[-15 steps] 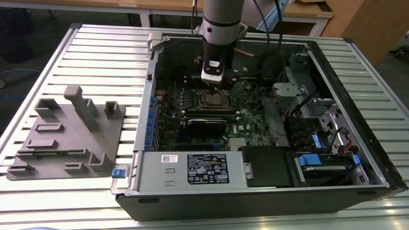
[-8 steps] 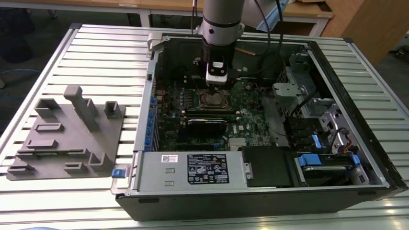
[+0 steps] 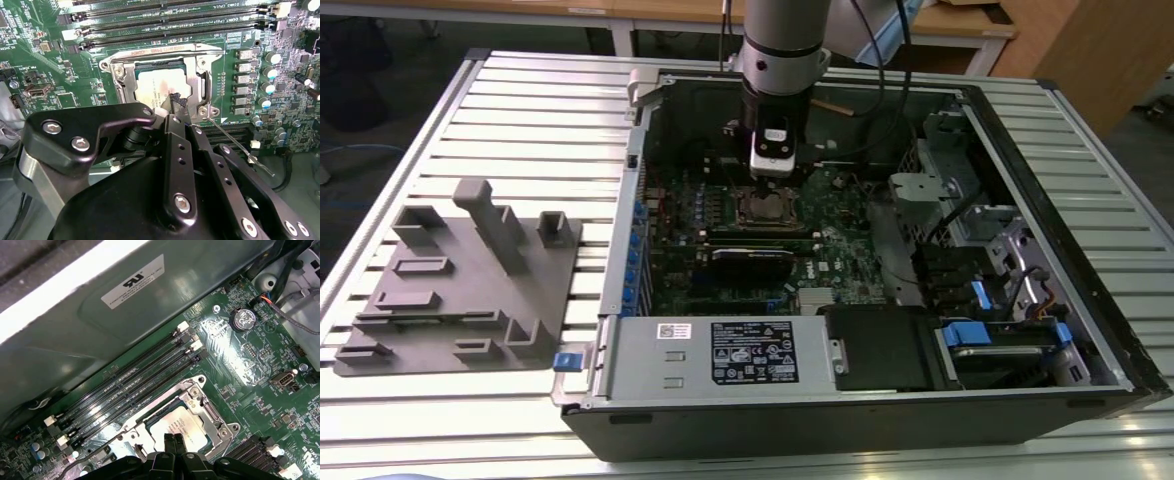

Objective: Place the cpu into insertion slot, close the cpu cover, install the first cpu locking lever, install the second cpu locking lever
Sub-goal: 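Close the cpu cover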

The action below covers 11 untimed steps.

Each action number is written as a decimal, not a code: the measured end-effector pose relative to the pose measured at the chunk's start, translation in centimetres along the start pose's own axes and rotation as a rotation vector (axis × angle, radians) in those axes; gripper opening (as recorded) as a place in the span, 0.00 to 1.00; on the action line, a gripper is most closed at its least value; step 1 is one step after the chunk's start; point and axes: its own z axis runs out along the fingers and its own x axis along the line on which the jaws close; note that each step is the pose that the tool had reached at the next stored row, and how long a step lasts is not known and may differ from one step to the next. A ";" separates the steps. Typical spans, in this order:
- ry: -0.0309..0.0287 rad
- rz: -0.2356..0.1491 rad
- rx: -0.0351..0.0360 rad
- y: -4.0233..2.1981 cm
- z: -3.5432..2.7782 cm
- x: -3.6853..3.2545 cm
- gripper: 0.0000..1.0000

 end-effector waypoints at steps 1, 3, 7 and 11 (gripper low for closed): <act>0.0000 -0.001 0.0000 0.00 0.00 0.00 0.11; 0.0001 -0.001 0.0000 0.00 0.00 0.00 0.11; 0.0006 -0.009 -0.0002 0.00 0.00 0.00 0.11; 0.0034 -0.067 -0.0010 0.00 0.02 0.00 0.11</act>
